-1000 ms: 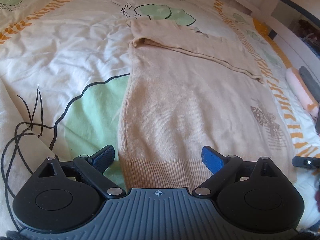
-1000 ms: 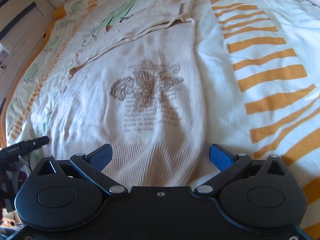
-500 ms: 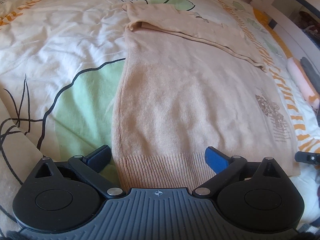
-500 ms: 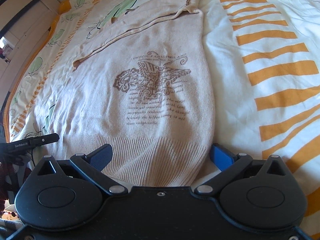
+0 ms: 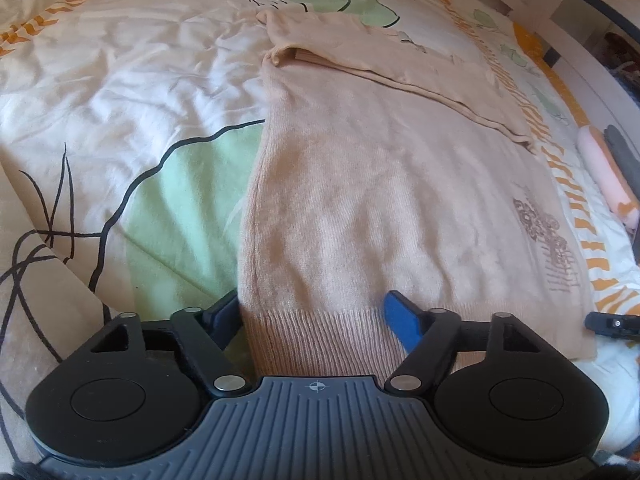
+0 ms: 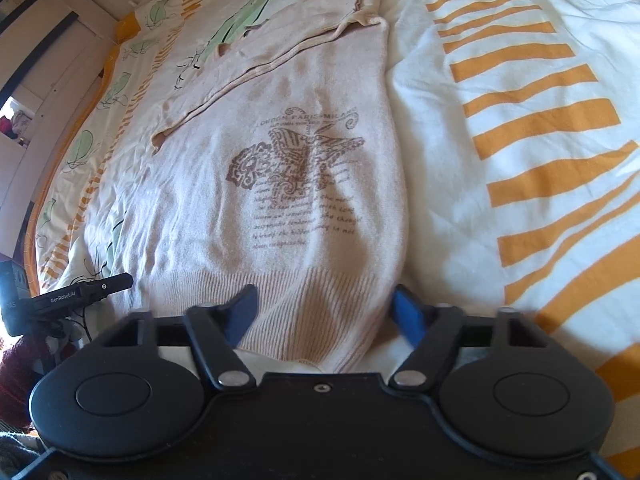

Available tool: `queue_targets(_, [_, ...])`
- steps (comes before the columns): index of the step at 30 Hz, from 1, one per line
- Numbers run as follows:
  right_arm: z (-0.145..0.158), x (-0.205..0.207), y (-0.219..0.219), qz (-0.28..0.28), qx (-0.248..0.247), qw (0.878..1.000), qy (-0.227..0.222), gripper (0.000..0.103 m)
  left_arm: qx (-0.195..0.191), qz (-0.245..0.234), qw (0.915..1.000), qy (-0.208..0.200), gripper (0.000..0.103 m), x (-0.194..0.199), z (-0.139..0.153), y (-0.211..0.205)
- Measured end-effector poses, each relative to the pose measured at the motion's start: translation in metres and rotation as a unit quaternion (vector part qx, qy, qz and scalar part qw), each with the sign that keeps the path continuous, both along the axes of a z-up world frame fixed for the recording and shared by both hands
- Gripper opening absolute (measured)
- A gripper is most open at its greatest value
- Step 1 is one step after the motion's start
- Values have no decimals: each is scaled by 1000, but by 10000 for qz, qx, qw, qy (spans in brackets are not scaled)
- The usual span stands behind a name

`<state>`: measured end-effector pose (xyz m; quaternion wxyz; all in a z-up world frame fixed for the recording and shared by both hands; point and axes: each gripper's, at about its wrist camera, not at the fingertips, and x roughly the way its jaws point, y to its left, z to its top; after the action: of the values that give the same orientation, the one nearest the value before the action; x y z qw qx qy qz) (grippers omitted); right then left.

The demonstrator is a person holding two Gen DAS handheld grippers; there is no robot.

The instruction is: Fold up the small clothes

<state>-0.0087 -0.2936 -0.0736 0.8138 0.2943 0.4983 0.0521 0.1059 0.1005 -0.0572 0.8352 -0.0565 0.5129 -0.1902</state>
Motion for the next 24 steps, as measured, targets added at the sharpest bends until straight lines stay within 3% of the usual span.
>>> queue_targets(1, [-2,0,-1,-12,60,10000,38,36,-16,37,10000,-13,41,0,1,1])
queue_targets(2, [-3,-1,-1,-15,72,10000,44,18,-95,58,9999,8,30,0,1,2])
queue_targets(3, [-3,-2,0,5,57,10000,17,18,-209,53,9997,76,15,0,0,4])
queue_targets(4, [-1,-2,0,23,49,10000,-10,18,-309,42,9994,144,12,1,-2,6])
queue_targets(6, [1,-3,0,12,83,9999,-102,16,-348,58,9992,161,10,1,-2,6])
queue_targets(7, [1,-5,-2,-66,155,9997,-150,21,-339,65,9993,162,10,1,-2,6])
queue_targets(9, [-5,-6,-11,-314,524,9981,-101,40,-309,52,9994,156,10,1,-2,4])
queue_targets(10, [-7,-7,-15,-405,764,9962,-109,55,-309,55,9994,159,10,1,-3,4])
queue_targets(13, [-4,-5,-15,-439,729,9963,-111,56,-351,96,9992,164,10,1,-3,6])
queue_targets(15, [-1,-4,-7,-283,329,9990,-64,50,-343,143,9992,114,9,0,-1,7])
queue_targets(17, [1,-3,1,-78,-19,10000,-9,13,-367,175,9992,53,7,-2,0,9])
queue_targets(20, [10,-9,1,-81,-299,9993,-191,11,-401,230,9989,-8,7,-3,2,11])
queue_targets(24, [13,-11,-8,-186,-462,9985,-236,11,-451,259,9984,240,11,4,-5,9])
